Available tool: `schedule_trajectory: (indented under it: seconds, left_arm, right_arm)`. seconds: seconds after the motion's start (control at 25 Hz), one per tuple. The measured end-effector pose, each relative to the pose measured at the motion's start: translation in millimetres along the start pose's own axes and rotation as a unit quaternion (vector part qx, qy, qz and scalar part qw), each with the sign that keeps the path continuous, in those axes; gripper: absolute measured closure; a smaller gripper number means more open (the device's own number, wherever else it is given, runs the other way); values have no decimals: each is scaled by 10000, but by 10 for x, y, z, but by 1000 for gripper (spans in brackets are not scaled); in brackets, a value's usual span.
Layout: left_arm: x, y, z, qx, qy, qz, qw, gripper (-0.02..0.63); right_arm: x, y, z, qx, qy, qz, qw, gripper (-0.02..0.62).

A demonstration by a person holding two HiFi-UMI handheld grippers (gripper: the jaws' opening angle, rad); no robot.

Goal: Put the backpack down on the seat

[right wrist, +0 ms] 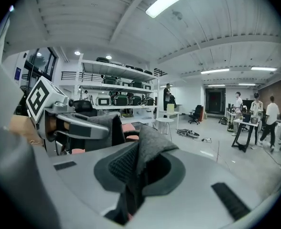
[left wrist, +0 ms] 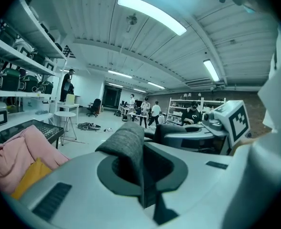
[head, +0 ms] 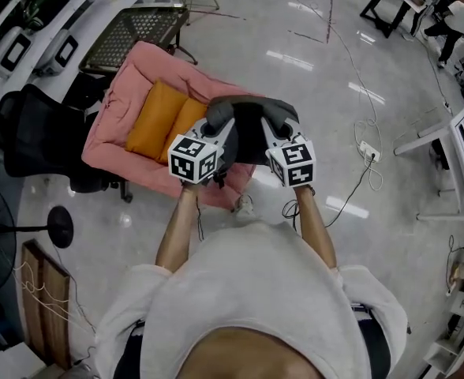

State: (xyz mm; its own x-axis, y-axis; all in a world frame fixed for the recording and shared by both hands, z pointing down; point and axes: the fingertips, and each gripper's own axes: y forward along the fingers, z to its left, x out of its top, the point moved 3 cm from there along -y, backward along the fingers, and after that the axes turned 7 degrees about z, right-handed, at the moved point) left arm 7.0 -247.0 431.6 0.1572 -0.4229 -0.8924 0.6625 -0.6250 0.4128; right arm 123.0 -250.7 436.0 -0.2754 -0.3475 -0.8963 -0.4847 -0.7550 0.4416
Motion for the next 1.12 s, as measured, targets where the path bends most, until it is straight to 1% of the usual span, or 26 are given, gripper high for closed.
schedule_trajectory:
  seconds: [0.36,0.6,0.72,0.92,1.12]
  left_arm:
    - [288,336,718,378,-148,59,9992,575]
    - [245,378,1044,604,-365,114,9974,575]
    - [203,371,1174,653,-457,133,9967,575]
    - [118,302,1323,602,-515,195,9967,575]
    - [91,189,1529,430,-474,208,9977,575]
  right_arm:
    - [315,767,-225,391,-14,66,9992,568]
    - [353,1117,-173,715,0,211,9972,568]
    - [357,1247,-122,815,2,260,9963,568]
    - [348,1383,-7,834,27,340,9959,568]
    - [406,1537,140,603,58,348,9976,568]
